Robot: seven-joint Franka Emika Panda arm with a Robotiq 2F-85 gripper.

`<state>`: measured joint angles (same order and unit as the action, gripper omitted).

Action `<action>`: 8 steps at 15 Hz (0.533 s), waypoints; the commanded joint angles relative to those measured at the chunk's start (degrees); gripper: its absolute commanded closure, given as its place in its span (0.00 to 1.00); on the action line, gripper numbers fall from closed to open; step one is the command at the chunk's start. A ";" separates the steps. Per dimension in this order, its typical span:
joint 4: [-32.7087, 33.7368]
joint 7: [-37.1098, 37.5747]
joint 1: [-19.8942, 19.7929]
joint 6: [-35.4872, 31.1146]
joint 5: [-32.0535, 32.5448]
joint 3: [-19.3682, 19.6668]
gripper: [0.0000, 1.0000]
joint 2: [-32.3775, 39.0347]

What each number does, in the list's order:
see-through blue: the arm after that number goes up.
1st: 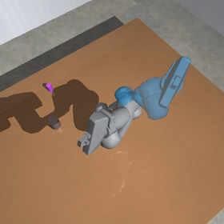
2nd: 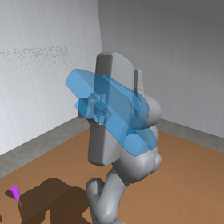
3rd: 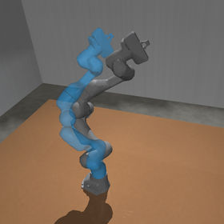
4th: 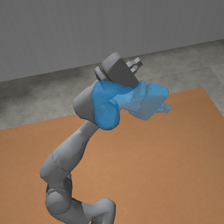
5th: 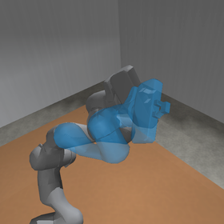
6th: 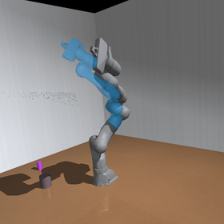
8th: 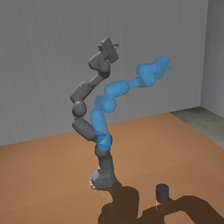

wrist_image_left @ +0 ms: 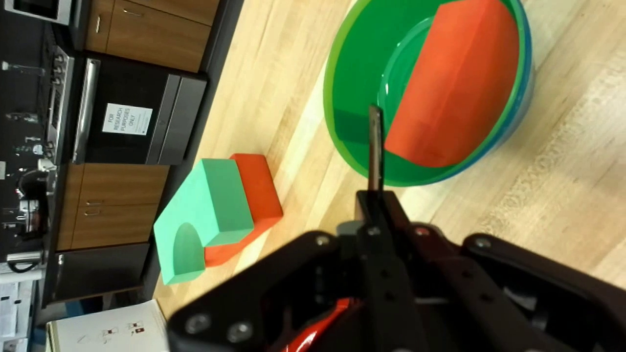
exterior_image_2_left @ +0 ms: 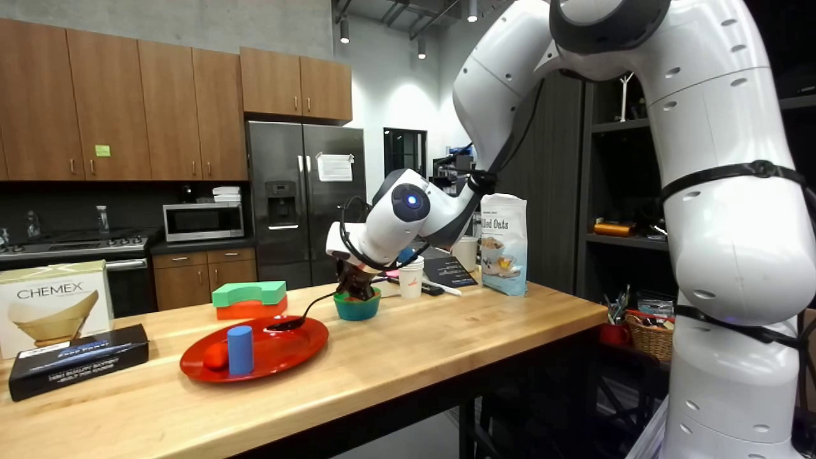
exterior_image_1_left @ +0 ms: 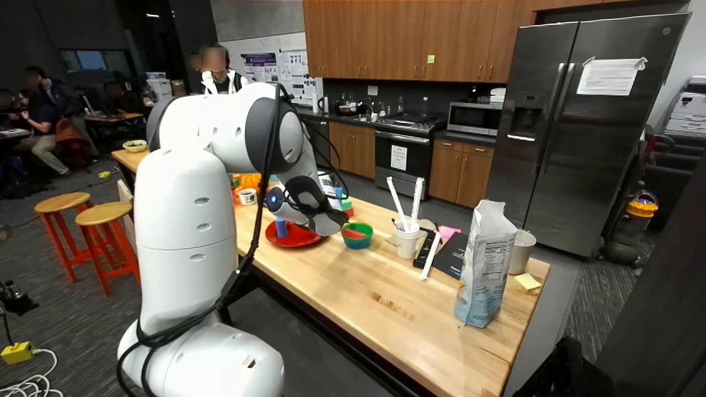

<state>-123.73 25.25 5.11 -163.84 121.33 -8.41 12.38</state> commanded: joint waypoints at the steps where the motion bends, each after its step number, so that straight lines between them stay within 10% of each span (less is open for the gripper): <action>1: 0.61 -2.10 -0.62 -2.78 -1.42 0.80 0.99 0.09; 2: 0.58 -2.17 -0.58 -3.06 -1.54 0.94 0.99 0.10; 3: 0.42 -2.51 -0.50 -3.16 -1.80 1.13 0.71 0.03; 8: 0.37 -3.64 -0.42 -3.73 -2.63 1.51 0.49 -0.02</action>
<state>-123.74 23.80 5.11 -165.66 119.96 -7.48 12.52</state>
